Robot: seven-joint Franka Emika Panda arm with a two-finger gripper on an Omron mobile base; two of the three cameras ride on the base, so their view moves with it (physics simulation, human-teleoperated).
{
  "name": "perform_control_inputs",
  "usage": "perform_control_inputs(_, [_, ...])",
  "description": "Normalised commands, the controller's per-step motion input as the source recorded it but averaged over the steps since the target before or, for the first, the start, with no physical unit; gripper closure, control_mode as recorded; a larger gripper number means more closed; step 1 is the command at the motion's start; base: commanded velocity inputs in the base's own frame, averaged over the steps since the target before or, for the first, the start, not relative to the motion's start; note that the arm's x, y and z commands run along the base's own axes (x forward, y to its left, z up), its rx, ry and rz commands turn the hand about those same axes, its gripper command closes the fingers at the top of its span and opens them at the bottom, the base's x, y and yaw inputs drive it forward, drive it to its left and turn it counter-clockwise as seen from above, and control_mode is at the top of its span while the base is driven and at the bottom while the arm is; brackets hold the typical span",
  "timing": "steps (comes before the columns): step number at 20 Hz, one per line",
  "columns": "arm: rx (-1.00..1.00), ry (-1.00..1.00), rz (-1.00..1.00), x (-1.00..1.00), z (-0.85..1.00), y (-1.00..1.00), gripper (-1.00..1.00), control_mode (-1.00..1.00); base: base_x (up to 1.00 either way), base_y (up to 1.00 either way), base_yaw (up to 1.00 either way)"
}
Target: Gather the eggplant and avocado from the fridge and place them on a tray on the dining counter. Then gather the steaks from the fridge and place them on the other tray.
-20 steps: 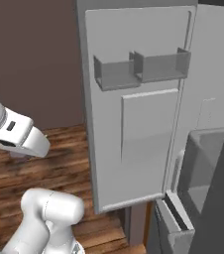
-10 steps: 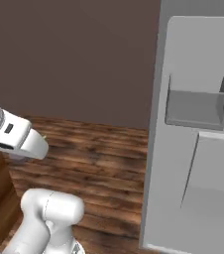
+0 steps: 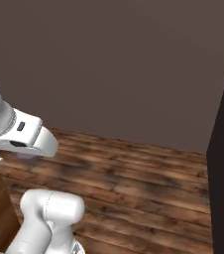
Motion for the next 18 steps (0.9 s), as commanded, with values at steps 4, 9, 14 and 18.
perform_control_inputs(4, [0.0,0.0,0.0,0.0,0.0,0.0,1.0,1.0,1.0,0.18,-0.04])
perform_control_inputs(9, [0.0,0.0,0.0,0.0,0.0,0.0,1.0,1.0,1.0,-0.49,0.07])
perform_control_inputs(14, [0.0,0.0,0.0,0.0,0.0,0.0,1.0,1.0,1.0,-0.47,0.45])
perform_control_inputs(18, [0.0,0.0,0.0,0.0,0.0,0.0,1.0,1.0,0.99,-0.09,0.72])
